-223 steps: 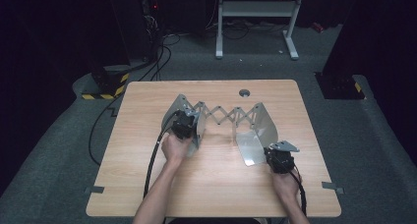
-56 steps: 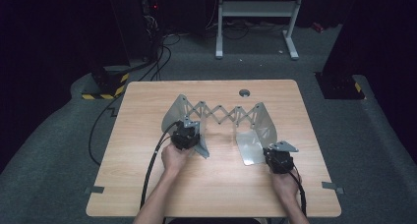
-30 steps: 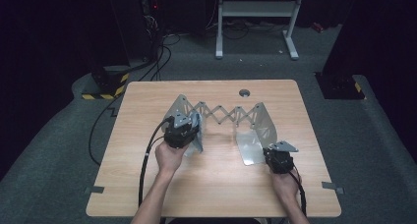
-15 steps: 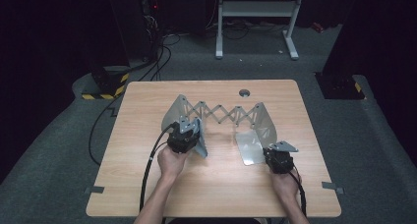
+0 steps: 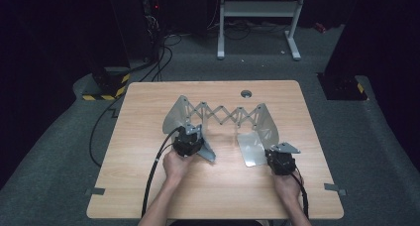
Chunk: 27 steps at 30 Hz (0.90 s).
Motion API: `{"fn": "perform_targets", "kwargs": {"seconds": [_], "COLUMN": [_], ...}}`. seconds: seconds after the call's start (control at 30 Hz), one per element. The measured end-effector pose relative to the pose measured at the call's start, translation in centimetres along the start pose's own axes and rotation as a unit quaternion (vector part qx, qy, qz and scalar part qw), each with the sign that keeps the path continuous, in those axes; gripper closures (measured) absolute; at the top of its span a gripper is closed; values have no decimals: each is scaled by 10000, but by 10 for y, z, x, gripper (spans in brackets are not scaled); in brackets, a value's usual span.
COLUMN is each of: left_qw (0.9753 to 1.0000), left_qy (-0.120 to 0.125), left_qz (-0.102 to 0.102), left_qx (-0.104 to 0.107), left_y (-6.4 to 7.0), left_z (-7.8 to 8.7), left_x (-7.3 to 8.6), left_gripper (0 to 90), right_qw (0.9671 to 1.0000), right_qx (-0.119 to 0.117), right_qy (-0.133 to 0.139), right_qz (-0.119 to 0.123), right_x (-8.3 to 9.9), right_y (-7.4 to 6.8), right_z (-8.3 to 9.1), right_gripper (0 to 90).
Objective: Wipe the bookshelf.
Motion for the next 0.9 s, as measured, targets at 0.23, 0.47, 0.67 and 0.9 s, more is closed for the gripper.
{"fn": "perform_targets", "kwargs": {"seconds": [0.23,0.47,0.67,0.9], "left_qw": [9996,9992,9988,9970], "left_qy": [-266,-272,-125,23], "left_qz": [47,-17,-118,-420], "left_qx": [120,290,461,650], "left_y": [-1,11,28,46], "left_z": [-13,-7,-6,-3], "left_x": [13,24,22,9], "left_gripper": [773,776,776,777], "right_qw": [10000,10000,10000,10000], "right_qx": [-4,-4,-9,-8], "right_qy": [-1,-2,-3,-3], "right_qz": [-4,1,7,9], "right_x": [0,0,0,0], "right_y": [0,0,0,0], "right_z": [0,0,0,0], "right_gripper": [873,873,873,874]}}
Point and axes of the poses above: each handheld gripper's, and its own axes: z roughly backward along the jaws, x roughly out of its underside, y roughly to its right, the point moved 5 cm from there along -z, roughly forward along the jaws, and after that the axes turned 9 degrees about -y, right-handed, at the moved point
